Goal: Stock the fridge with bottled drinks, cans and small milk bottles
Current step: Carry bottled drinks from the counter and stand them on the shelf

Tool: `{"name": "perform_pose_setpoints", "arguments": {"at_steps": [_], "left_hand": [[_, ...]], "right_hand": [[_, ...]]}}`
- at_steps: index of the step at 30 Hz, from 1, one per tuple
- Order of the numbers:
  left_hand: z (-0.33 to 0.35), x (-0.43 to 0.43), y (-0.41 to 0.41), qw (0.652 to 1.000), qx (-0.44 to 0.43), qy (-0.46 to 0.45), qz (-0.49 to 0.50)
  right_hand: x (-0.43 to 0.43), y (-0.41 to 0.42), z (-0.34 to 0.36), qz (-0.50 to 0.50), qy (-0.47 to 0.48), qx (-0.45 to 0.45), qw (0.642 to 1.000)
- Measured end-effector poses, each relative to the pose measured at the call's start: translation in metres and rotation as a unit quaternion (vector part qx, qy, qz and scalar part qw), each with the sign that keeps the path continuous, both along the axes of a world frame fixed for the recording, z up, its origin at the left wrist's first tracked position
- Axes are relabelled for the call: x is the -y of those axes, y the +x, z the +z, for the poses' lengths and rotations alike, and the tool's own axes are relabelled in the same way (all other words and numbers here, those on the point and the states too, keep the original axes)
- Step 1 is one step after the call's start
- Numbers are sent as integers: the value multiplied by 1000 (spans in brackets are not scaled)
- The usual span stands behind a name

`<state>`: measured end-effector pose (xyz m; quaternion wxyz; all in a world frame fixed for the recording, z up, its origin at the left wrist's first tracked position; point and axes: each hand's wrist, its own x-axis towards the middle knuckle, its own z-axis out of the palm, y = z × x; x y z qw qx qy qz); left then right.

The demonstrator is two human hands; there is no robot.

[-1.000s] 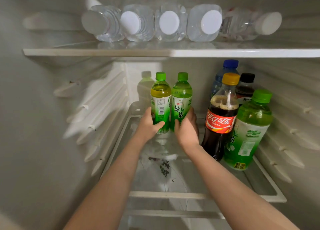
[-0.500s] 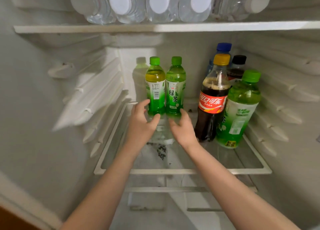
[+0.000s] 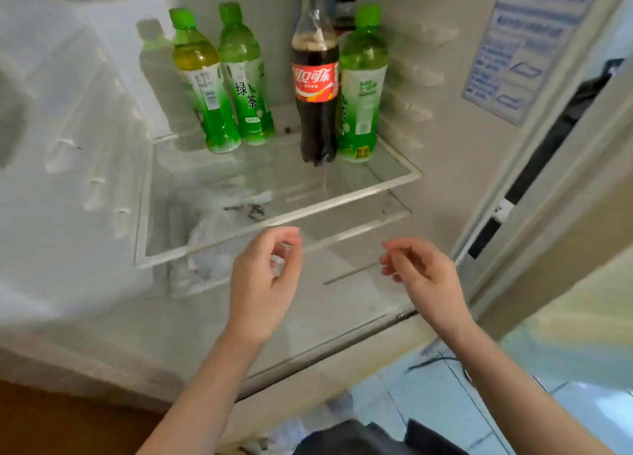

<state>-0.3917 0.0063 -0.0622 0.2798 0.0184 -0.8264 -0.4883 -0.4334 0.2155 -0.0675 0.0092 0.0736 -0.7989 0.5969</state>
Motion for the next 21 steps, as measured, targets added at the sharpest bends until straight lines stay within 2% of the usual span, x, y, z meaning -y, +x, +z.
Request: {"name": "perform_pose_setpoints", "arguments": {"at_steps": [3,6,10,12,15,18,20,21], "left_hand": [[-34,-24,27,991,105,-8,-87],[-77,-51,52,949,259,-32,-177],[-146,-97,87,847,451,-40,-278],[-173,-121,115,789,521,-76,-317],[-206,-150,164,712,605,-94,-345],[-231,-162,210,604,698,-152,-354],[-244,-165,231,565,734,-160,-341],[-250,-167,237,561,742,-156,-332]], "right_hand": [[-46,56,-46,-48,77,105,990],[-87,127,-99,-78,141,243,957],[-127,243,-160,-144,182,386,893],[-139,305,-181,-190,175,449,856],[-149,399,-206,-240,137,544,793],[-154,486,-214,-301,65,607,732],[-156,537,-215,-348,38,626,697],[-156,558,-214,-363,38,635,681]]}}
